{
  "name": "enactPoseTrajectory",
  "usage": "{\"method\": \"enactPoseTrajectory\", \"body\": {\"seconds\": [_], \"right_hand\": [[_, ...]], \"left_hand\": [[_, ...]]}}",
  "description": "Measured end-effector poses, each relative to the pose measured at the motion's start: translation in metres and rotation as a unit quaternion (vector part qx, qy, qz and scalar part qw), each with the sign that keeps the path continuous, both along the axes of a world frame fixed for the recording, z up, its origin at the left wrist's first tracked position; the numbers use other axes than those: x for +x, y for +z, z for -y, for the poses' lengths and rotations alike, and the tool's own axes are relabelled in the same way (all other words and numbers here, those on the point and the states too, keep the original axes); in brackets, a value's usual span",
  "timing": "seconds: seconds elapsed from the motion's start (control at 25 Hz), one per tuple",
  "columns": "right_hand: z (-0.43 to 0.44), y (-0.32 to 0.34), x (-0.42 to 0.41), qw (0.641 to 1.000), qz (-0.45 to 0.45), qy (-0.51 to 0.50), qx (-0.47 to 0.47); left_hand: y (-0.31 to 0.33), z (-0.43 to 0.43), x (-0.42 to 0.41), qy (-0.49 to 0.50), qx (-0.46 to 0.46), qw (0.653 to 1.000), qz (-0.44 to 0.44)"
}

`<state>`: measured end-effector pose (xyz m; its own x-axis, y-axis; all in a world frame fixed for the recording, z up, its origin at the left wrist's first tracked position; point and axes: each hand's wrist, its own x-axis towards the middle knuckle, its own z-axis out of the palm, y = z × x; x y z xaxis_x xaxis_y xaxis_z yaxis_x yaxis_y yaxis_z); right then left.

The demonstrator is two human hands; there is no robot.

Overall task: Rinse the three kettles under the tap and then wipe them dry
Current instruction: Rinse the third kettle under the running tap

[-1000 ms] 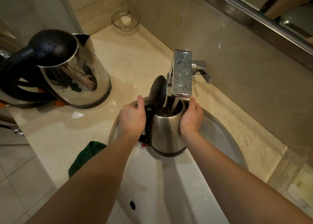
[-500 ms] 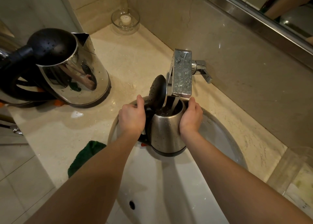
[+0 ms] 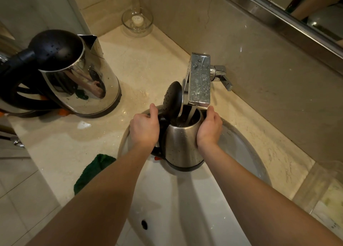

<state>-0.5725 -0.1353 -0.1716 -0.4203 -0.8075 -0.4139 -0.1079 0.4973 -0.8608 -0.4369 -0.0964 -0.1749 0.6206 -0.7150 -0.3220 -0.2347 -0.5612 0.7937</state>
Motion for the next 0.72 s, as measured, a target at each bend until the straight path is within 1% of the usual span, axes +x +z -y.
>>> {"method": "enactPoseTrajectory", "body": {"seconds": [0.72], "right_hand": [[-0.0001, -0.0019, -0.0014, 1.0, -0.001, 0.003, -0.004]], "left_hand": [[-0.0042, 0.0002, 0.0006, -0.001, -0.01, 1.0, 0.002]]}}
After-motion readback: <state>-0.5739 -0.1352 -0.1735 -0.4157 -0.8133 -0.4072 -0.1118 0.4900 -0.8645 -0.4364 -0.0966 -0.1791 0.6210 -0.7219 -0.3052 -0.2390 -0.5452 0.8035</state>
